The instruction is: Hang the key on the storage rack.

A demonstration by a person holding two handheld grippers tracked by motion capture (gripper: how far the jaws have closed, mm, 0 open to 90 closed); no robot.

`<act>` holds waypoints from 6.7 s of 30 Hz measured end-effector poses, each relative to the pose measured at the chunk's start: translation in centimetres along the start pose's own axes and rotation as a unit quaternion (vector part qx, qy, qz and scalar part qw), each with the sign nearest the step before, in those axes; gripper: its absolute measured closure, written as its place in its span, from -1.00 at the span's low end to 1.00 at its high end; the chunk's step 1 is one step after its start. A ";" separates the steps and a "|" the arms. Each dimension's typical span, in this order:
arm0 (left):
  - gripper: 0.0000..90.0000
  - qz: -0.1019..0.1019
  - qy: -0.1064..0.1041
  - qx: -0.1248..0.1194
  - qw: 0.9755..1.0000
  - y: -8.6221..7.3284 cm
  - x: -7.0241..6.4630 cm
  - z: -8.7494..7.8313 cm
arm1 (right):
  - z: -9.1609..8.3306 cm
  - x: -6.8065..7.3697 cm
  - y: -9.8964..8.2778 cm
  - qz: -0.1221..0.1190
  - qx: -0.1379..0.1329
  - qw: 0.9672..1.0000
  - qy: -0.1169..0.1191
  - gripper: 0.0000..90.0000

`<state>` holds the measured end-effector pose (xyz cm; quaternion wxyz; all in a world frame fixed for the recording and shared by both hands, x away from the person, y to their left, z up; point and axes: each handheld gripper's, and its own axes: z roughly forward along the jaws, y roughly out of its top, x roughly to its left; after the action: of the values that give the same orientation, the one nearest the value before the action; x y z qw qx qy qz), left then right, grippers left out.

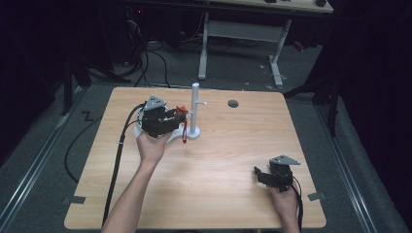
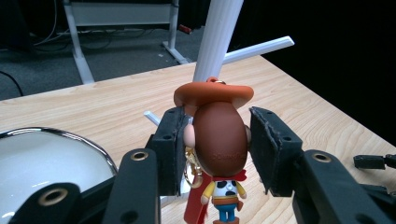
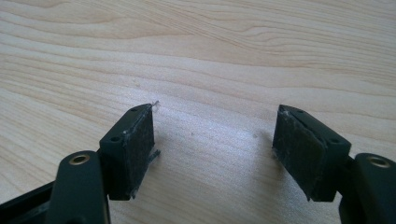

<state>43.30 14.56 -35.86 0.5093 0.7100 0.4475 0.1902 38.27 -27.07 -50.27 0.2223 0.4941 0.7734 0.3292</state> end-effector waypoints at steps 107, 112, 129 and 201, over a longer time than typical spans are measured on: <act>0.25 0.001 0.062 0.106 0.992 -6.7 1.5 7.3 | 0.0 0.0 0.0 0.000 -0.001 1.000 0.000 -0.34; 0.25 0.002 0.065 0.112 0.992 -6.8 1.4 7.5 | 0.0 0.0 0.0 0.000 0.000 1.000 0.000 -0.34; 0.00 0.008 0.067 0.105 0.992 -7.0 1.3 6.3 | 0.0 0.0 0.0 0.000 -0.001 1.000 0.000 -0.34; -0.20 -0.019 0.053 0.061 0.997 -10.7 1.5 -2.6 | 0.0 0.0 0.0 0.001 0.000 1.000 -0.001 -0.34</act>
<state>37.48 18.09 -44.62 0.4446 0.7200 0.4977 0.1903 38.25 -27.03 -50.27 0.2227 0.4947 0.7728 0.3294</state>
